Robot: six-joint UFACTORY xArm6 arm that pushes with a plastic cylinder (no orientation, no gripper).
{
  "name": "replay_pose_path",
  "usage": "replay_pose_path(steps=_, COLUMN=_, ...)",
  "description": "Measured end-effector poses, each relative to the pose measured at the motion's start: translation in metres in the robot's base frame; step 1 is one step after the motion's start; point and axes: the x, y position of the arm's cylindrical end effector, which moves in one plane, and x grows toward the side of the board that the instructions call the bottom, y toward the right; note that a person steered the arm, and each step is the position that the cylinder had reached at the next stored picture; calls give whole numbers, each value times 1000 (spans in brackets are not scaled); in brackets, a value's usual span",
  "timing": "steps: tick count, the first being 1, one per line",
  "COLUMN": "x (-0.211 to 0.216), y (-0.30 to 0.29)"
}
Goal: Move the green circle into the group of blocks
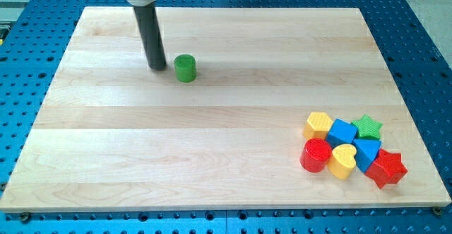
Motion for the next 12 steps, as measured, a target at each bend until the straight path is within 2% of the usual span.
replay_pose_path(steps=3, x=70, y=148)
replay_pose_path(steps=5, x=61, y=159)
replay_pose_path(steps=8, x=98, y=273)
replay_pose_path(steps=12, x=98, y=282)
